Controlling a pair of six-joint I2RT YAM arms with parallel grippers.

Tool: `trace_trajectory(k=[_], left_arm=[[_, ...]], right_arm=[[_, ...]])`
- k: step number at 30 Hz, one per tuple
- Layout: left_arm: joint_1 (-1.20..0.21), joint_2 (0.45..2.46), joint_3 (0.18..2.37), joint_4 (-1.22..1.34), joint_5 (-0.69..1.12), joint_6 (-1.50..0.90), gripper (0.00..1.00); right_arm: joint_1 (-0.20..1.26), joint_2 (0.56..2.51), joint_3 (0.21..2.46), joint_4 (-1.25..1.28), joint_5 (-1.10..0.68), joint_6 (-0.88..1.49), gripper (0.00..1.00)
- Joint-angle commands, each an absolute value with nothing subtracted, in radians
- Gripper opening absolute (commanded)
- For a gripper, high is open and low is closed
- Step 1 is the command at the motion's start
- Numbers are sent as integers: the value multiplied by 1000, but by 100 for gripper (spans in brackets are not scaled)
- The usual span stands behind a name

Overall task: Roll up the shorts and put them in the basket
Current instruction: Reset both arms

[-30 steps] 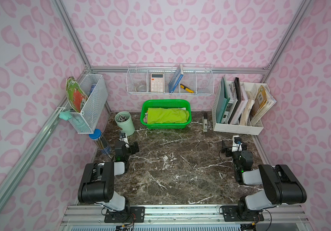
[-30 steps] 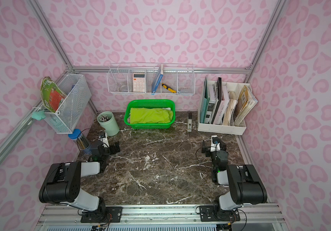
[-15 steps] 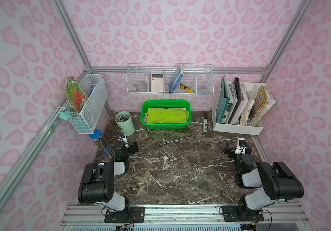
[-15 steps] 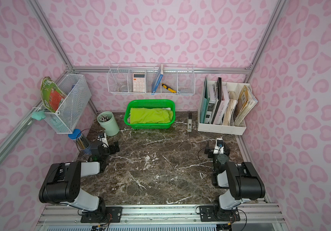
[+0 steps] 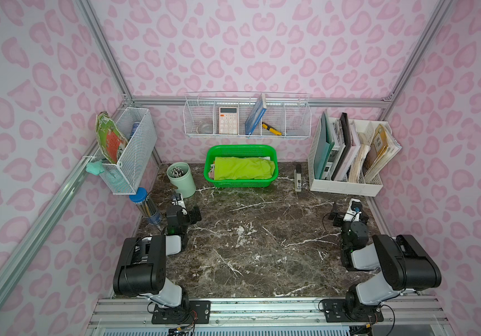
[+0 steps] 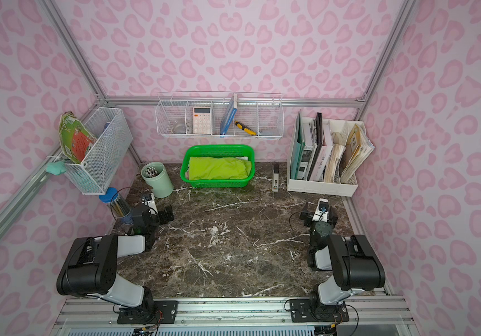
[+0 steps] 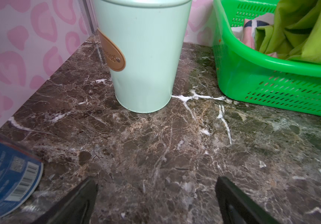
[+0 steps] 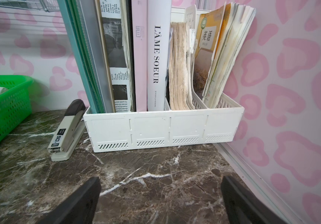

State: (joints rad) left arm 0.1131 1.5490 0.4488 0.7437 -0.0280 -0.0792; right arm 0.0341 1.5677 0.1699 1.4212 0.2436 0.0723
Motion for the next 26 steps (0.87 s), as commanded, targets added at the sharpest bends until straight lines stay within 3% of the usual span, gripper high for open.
trace_trajectory(k=[1, 26], left_arm=[[115, 1547, 453, 750, -31, -83, 99], [114, 1543, 455, 740, -35, -87, 99]], right_arm=[[35, 1569, 175, 1420, 259, 61, 100], [34, 1569, 175, 1420, 259, 61, 100]])
